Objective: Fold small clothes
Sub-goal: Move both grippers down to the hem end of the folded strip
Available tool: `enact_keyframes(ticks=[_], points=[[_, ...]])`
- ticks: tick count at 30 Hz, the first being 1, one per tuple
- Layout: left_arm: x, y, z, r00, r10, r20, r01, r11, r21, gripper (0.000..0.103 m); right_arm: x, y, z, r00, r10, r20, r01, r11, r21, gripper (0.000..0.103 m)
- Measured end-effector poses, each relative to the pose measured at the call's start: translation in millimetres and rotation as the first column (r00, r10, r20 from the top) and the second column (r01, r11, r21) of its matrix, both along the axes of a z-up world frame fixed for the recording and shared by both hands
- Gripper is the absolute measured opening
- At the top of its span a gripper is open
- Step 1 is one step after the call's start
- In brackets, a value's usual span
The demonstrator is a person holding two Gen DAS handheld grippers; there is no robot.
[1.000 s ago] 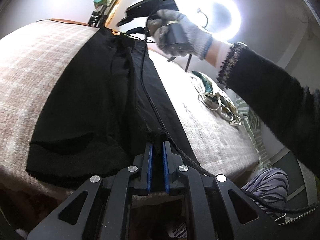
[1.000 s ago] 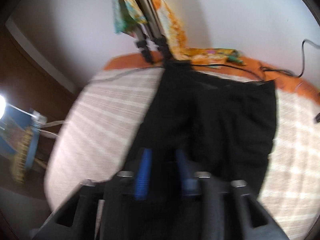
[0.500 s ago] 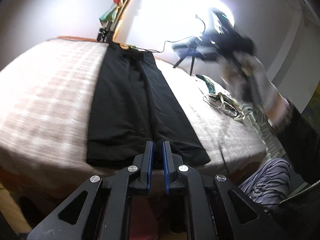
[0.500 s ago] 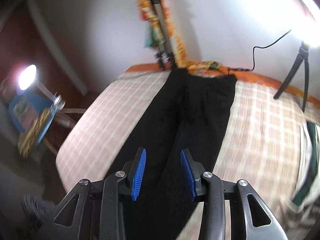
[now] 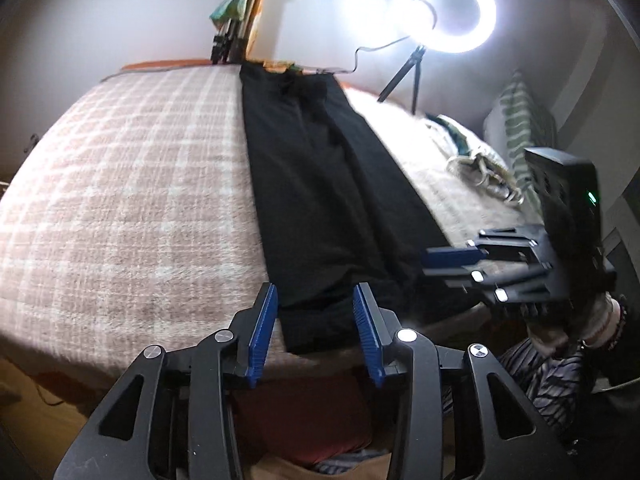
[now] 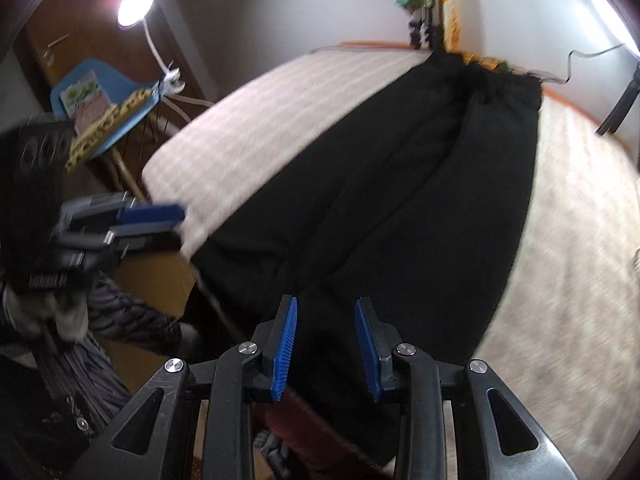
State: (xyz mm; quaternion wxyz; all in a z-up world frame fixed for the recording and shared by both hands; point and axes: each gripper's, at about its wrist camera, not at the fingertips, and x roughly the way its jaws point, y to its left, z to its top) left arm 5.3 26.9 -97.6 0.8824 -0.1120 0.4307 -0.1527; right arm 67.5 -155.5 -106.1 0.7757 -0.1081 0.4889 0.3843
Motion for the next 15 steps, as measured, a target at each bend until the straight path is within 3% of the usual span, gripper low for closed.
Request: enact_keyframes(ticks=[3, 7, 13, 15], points=[[7, 7, -8, 0.999, 0.001, -0.051, -0.002, 1.0, -0.029, 0.038, -11, 4, -10, 0.999, 0.03, 0.013, -0.029, 0.999, -0.036, 0.031], [14, 11, -11, 0.995, -0.026, -0.099, 0.02, 0.998, -0.057, 0.038, -17, -3, -8, 0.999, 0.046, -0.013, -0.046, 0.999, 0.009, 0.031], [25, 20, -14, 0.987, -0.047, -0.152, 0.031, 0.994, -0.108, 0.038, -10, -54, 12, 0.993, -0.115, 0.006, 0.114, 0.99, 0.085, 0.036], [27, 22, -20, 0.982, -0.051, -0.183, 0.026, 0.991, -0.135, 0.038, -1, -78, 8, 0.981, -0.19, -0.033, 0.193, 0.976, 0.097, 0.043]])
